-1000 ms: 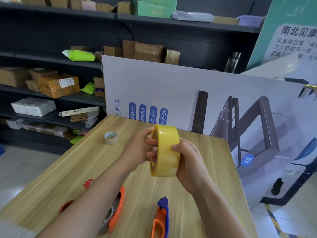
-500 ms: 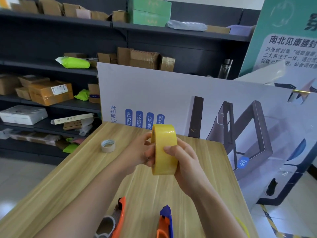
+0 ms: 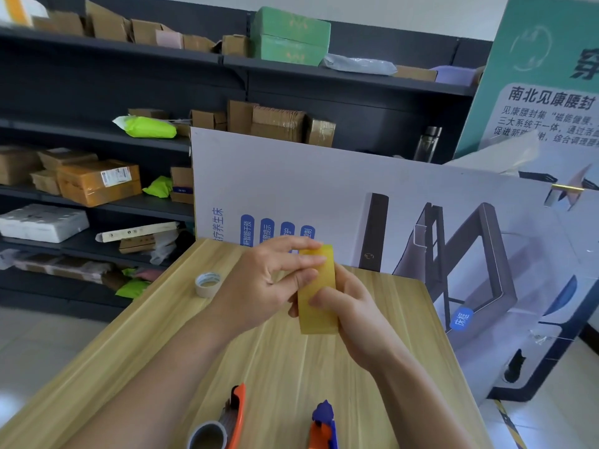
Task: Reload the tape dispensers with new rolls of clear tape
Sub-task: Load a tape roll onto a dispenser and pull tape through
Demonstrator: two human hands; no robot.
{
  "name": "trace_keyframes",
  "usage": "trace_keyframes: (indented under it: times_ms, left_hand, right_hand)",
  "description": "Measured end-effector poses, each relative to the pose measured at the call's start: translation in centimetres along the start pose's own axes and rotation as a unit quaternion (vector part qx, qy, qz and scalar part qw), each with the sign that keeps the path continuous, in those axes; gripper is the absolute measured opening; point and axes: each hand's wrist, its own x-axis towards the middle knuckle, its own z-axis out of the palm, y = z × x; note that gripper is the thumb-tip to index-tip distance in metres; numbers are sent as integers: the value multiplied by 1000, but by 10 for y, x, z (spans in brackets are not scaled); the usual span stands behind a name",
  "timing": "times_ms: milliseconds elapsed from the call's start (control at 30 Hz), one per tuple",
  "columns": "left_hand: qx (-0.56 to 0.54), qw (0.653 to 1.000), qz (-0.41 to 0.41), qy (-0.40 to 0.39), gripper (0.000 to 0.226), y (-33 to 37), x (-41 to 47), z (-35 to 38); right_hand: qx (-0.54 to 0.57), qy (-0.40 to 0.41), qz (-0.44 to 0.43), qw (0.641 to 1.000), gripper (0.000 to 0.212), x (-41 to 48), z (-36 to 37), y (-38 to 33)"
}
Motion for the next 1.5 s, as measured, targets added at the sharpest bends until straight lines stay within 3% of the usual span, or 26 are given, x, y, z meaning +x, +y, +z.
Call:
trace_keyframes:
  times_ms: [67, 267, 433, 667, 833, 1000, 1133, 1233, 1400, 1500]
  left_hand:
    - [15, 999, 25, 15, 23, 1, -1, 3]
    - [-4, 999, -16, 42, 9, 5, 2, 7]
    - [133, 989, 34, 51, 11, 4, 3, 10]
    - [184, 975, -11, 127, 15, -9, 3, 5]
    - [82, 987, -80, 116, 18, -12, 7, 1]
    - [-135, 983, -121, -29, 16, -18, 8, -14]
    - [-126, 984, -91, -90, 50, -24, 6, -21]
    - [-76, 981, -70, -164, 49, -27, 4, -21]
    - [-184, 962, -136, -148, 30, -32, 3, -15]
    - [-196, 959, -176, -99, 21, -38, 3, -4]
  right_hand:
    - [-12, 1, 7, 1000, 51, 1, 0, 0]
    - [-21, 6, 17, 1000, 54, 2, 2, 1]
    - [-41, 11, 18, 999, 42, 1, 2, 3]
    - [-48, 26, 13, 998, 36, -4, 0, 7]
    - [-77, 25, 6, 997, 53, -2, -4, 6]
    - [-85, 55, 36, 994, 50, 0, -12, 10]
    - [-70, 30, 55, 996, 50, 1, -20, 15]
    - [-62, 6, 75, 995, 48, 3, -25, 20]
    - [33, -37, 87, 995, 23, 5, -32, 25]
    - [30, 4, 68, 997, 26, 6, -34, 39]
